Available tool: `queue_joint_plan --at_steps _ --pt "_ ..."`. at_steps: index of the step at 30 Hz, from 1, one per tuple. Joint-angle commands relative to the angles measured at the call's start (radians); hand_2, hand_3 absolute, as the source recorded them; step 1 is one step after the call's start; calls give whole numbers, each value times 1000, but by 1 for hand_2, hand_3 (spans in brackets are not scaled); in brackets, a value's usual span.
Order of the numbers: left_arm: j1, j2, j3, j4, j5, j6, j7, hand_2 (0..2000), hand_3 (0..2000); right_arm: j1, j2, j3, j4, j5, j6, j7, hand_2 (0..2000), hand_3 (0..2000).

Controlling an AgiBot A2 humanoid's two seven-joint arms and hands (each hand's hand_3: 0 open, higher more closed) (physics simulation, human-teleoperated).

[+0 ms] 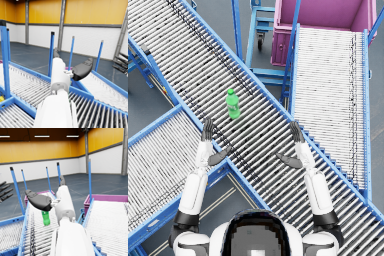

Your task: Pick up the oil and place it on the left assembly line, put the cola on the right, and keep Sprite still

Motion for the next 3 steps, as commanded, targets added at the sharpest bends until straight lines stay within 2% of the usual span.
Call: queue_joint_plan --at_steps 1,3 --pt "0 0 0 0 0 0 0 0 0 0 0 0 0 0 0 0 0 0" --pt "0 0 0 0 0 0 0 0 0 0 0 0 0 0 0 0 0 0"
